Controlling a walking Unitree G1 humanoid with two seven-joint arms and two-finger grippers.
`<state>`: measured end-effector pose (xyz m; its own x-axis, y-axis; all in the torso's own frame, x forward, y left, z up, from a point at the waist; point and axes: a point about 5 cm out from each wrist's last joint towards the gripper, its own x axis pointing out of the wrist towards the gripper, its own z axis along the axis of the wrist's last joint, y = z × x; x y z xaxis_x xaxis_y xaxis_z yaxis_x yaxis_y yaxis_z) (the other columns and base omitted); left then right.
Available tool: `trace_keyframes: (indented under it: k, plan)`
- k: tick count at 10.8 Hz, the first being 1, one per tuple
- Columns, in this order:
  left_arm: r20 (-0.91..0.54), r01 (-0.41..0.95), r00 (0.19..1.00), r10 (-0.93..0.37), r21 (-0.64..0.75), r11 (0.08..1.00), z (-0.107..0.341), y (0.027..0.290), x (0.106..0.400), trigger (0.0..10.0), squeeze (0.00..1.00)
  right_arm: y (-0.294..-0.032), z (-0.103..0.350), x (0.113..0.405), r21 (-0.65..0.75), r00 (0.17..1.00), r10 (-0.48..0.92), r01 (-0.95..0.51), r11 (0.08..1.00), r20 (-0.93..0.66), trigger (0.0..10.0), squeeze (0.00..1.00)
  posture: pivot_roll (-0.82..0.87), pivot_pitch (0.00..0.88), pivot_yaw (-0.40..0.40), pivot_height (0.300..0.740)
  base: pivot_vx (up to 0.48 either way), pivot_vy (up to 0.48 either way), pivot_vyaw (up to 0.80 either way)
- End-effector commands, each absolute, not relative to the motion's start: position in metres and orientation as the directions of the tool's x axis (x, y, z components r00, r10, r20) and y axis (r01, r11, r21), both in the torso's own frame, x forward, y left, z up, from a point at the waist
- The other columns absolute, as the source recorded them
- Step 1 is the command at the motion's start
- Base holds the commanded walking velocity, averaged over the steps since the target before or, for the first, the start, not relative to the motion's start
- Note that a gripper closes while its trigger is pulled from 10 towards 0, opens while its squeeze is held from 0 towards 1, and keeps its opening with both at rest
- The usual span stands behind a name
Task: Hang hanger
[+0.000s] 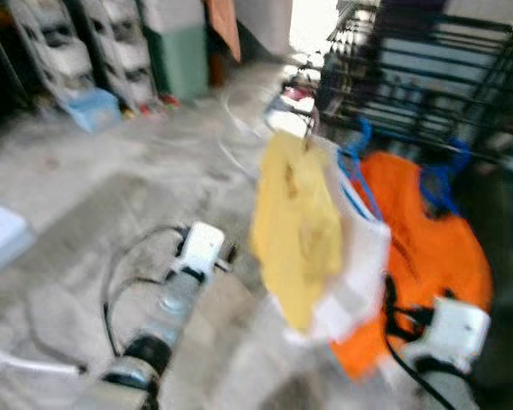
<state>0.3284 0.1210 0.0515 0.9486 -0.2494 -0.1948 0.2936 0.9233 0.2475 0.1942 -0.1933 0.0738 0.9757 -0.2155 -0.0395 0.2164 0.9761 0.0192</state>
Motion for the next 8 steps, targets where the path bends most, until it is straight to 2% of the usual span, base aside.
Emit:
trace_keyframes:
  k: [1,4,5,8]
  plan:
    - [-0.199,0.297,0.947,-0.253,0.245,0.923,0.0507,0.1174,0.3281,10.0,0.0,-0.197,0.074,0.194,0.011,0.974,-0.225,0.225,0.974,-0.041,10.0,0.76,0.01,0.009,-0.01,0.74,-0.3,0.0,0.0]
    - [-0.204,0.299,0.946,-0.252,0.248,0.922,0.0483,0.1169,0.3264,10.0,0.0,-0.1969,0.0713,0.1948,0.016,0.973,-0.224,0.225,0.974,-0.052,10.0,0.76,0.01,0.014,-0.011,0.74,-0.278,0.0,0.0]
    - [-0.205,0.302,0.945,-0.254,0.257,0.918,0.0476,0.1172,0.3257,10.0,0.0,-0.196,0.0691,0.1941,0.027,0.972,-0.227,0.229,0.973,-0.062,10.0,0.72,0.01,0.017,-0.011,0.74,0.0,0.0,0.0]
    - [-0.228,0.283,0.949,-0.217,0.317,0.905,0.0447,0.1226,0.3261,10.0,0.0,-0.1949,0.0679,0.1935,0.041,0.97,-0.233,0.236,0.971,-0.065,10.0,0.7,0.01,0.022,-0.007,0.74,0.0,0.0,0.0]
